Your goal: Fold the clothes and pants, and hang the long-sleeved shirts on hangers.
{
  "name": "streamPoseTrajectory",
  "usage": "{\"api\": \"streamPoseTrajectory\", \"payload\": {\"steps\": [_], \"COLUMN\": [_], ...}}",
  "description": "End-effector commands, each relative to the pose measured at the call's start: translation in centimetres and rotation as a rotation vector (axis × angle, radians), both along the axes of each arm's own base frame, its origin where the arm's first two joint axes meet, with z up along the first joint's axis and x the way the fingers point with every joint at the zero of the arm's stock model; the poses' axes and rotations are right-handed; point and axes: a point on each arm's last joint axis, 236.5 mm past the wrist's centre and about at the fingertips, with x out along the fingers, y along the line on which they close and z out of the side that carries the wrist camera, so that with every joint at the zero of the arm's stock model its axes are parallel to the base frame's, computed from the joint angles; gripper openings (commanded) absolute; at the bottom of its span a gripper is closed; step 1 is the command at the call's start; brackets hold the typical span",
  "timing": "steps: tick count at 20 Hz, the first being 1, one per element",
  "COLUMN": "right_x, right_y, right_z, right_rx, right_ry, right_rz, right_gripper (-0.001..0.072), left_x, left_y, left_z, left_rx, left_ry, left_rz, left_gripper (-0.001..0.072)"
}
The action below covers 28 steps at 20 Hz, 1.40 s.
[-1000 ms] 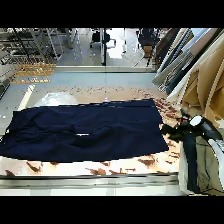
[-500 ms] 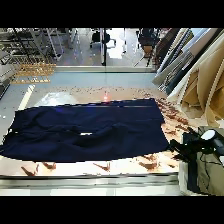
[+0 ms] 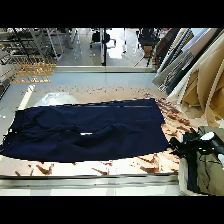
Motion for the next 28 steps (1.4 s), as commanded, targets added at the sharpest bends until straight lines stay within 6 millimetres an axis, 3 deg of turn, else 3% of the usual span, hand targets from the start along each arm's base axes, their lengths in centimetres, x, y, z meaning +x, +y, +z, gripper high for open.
{"api": "streamPoseTrajectory", "payload": {"steps": [1,2,4,7,9,11,14,17,19,22,25,26,27,28], "right_x": [1.4,1.6,1.8,3.4,6.0,9.1,16.4,23.6,27.5,32.0,34.6,35.2,35.4,35.3], "right_y": [0.2,0.1,0.1,-1.0,-2.3,-2.3,-1.0,-1.4,-2.1,-1.8,-0.5,-0.1,0.2,0.4], "right_z": [-0.8,-0.6,1.1,6.7,12.0,16.3,20.2,18.9,17.2,14.0,10.0,9.1,8.4,8.1], "right_rx": [-0.025,-0.033,-0.053,-0.151,-0.241,-0.323,-0.455,-0.467,-0.455,-0.44,-0.424,-0.422,-0.417,-0.405], "right_ry": [-0.031,-0.045,-0.09,-0.228,-0.368,-0.482,-0.665,-0.681,-0.671,-0.66,-0.644,-0.645,-0.642,-0.632], "right_rz": [0.001,0.0,0.051,0.125,0.128,0.175,0.245,0.223,0.213,0.235,0.262,0.266,0.267,0.269], "right_gripper": [0.0056,0.0011,0.0009,0.0008,0.0008,0.0007,0.0007,0.0007,0.0008,0.0009,0.0012,0.0038,0.0244,0.0527], "left_x": [0.0,-0.1,0.0,0.7,1.7,3.5,7.9,14.3,18.1,22.1,23.7,24.0,24.2,24.4], "left_y": [0.0,-0.3,-0.1,1.1,2.3,2.6,1.4,2.3,2.7,1.9,0.3,-0.2,-0.3,-0.2], "left_z": [0.1,0.3,1.0,4.2,7.8,12.3,17.6,19.3,18.6,13.8,7.3,5.6,4.6,4.4], "left_rx": [-0.003,-0.011,-0.062,-0.005,0.07,0.128,0.264,0.369,0.412,0.404,0.338,0.321,0.311,0.297], "left_ry": [-0.002,-0.003,0.034,0.025,0.013,-0.012,-0.092,-0.174,-0.208,-0.179,-0.094,-0.07,-0.059,-0.061], "left_rz": [-0.001,-0.006,0.051,0.083,0.103,0.122,0.085,0.195,0.261,0.27,0.228,0.215,0.214,0.225], "left_gripper": [0.001,0.001,0.0009,0.0007,0.0007,0.0007,0.0007,0.0007,0.0007,0.0008,0.0033,0.0199,0.0467,0.0658]}}
